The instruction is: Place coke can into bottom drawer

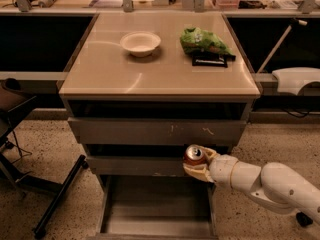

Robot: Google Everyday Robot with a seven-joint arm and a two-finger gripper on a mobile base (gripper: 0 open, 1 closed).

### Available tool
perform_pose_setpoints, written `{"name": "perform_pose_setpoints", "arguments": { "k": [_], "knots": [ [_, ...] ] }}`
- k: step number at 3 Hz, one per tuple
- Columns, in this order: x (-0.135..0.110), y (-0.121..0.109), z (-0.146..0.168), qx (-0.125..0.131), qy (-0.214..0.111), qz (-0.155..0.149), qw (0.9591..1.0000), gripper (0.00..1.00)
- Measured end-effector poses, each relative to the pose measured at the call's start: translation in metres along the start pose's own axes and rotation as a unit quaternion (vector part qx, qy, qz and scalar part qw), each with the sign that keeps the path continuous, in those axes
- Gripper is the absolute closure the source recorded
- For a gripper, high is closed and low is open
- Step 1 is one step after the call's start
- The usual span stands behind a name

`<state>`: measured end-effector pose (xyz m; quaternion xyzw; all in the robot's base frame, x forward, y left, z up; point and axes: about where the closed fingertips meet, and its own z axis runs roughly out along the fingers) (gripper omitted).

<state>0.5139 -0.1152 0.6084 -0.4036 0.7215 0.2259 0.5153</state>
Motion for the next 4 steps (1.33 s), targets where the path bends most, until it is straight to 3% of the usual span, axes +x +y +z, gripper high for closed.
{"name": "perform_pose_setpoints", "arguments": {
  "k": [1,2,3,4],
  "knots": [
    [0.027,0.01,0.015,-0.007,0.002,0.026,0.9996,1.0],
    [0.084,0.054,0.048,-0.019,0.016,0.053,0.9983,1.0],
    [0.154,0.09,0.087,-0.001,0.04,0.092,0.9949,1.0],
    [0.214,0.1,0.115,0.035,0.066,0.134,0.9882,1.0]
  ]
}}
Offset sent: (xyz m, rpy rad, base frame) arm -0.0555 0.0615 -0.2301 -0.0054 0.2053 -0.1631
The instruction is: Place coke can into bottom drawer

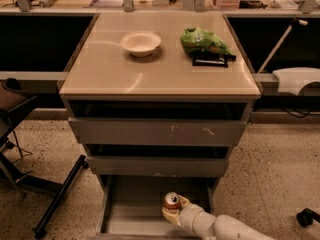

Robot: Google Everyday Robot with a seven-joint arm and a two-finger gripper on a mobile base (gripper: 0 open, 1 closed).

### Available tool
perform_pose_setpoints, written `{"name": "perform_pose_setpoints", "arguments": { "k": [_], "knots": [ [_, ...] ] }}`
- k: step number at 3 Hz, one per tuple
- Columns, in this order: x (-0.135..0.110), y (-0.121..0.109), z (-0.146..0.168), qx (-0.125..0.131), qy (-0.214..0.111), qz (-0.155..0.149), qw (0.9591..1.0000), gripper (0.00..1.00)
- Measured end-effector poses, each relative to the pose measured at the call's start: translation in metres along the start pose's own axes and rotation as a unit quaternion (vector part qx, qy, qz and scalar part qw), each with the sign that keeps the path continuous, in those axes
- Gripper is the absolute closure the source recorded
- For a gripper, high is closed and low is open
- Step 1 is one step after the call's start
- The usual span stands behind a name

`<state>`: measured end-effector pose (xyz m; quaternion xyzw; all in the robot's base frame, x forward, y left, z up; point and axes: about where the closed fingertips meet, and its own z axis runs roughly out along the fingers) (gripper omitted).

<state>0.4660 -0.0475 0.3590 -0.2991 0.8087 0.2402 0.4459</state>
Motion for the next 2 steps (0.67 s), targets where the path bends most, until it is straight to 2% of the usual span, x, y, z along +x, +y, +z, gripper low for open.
{"name": "perform_pose_setpoints", "arguments": {
  "k": [1,2],
  "knots": [
    [0.01,0.001,0.005,0.008,0.003,0.011,0.9999,1.0],
    [0.015,-0.012,0.018,0.01,-0.003,0.018,0.9998,1.0]
  ]
}}
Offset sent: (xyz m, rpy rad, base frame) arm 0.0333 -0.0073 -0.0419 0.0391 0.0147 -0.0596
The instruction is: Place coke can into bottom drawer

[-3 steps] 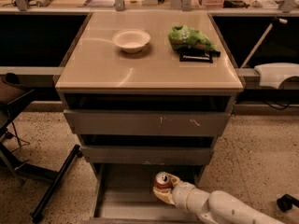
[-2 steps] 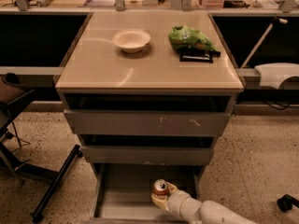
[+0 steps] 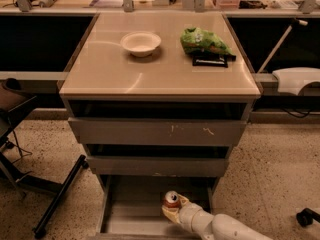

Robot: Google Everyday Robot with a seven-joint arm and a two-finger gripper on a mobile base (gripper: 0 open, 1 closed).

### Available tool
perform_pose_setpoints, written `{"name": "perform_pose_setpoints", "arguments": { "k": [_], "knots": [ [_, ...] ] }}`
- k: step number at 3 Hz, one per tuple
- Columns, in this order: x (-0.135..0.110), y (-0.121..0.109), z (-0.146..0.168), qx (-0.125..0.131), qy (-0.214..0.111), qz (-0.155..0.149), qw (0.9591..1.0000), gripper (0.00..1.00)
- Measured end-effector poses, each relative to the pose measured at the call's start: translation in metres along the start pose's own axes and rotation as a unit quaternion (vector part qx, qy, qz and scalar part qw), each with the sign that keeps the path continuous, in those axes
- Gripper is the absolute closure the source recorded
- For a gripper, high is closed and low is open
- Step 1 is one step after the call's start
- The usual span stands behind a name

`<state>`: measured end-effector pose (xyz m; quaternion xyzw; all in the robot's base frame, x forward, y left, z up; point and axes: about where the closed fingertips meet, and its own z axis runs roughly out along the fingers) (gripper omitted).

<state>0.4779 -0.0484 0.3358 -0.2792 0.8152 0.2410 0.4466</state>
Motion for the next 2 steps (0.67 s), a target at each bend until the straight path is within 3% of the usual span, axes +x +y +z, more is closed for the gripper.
{"name": "perform_pose_setpoints", "arguments": {
  "k": [2],
  "knots": [
    [0.027,-0.049,0.048,0.042,-0.003,0.008,0.9991,1.0]
  ]
}}
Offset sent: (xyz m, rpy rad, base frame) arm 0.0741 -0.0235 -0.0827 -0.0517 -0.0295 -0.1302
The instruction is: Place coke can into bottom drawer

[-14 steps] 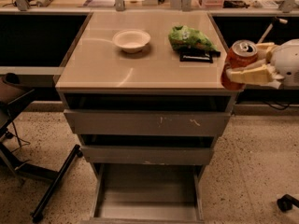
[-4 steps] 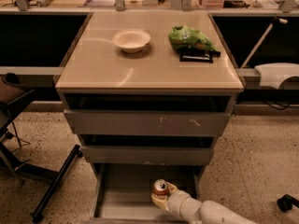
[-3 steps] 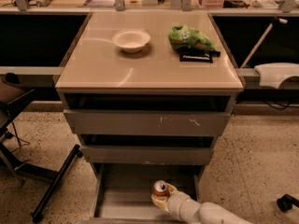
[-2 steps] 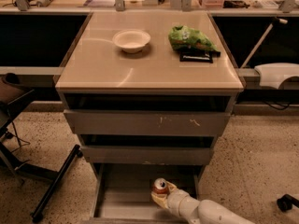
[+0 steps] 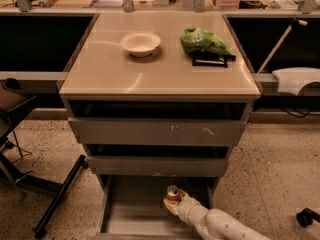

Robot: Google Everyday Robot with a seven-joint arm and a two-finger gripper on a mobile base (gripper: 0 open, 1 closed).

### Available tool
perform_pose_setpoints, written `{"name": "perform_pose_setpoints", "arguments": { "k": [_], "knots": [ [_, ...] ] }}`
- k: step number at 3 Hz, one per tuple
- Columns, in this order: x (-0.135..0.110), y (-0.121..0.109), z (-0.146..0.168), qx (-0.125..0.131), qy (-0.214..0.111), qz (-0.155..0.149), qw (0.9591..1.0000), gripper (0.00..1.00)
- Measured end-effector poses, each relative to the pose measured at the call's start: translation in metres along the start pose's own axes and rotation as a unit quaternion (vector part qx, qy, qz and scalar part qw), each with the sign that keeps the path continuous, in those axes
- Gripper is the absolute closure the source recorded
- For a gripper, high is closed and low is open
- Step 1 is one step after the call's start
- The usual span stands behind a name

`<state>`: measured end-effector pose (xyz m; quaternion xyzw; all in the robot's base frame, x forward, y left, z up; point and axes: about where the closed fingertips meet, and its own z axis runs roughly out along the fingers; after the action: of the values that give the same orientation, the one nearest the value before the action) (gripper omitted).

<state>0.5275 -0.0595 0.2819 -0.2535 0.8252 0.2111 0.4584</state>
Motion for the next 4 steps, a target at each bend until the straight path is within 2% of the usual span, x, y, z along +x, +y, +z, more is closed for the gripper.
{"name": "perform_pose_setpoints", "arguments": {
  "k": [1,2,3,4],
  "knots": [
    [0.016,-0.016,0.001,0.029,0.007,0.003,0.9995,1.0],
    [0.038,-0.032,-0.002,0.053,0.02,0.022,0.9981,1.0],
    [0.057,-0.045,0.002,0.065,0.046,0.036,0.9962,1.0],
    [0.077,-0.055,0.014,0.066,0.076,0.046,0.9938,1.0]
  ]
}}
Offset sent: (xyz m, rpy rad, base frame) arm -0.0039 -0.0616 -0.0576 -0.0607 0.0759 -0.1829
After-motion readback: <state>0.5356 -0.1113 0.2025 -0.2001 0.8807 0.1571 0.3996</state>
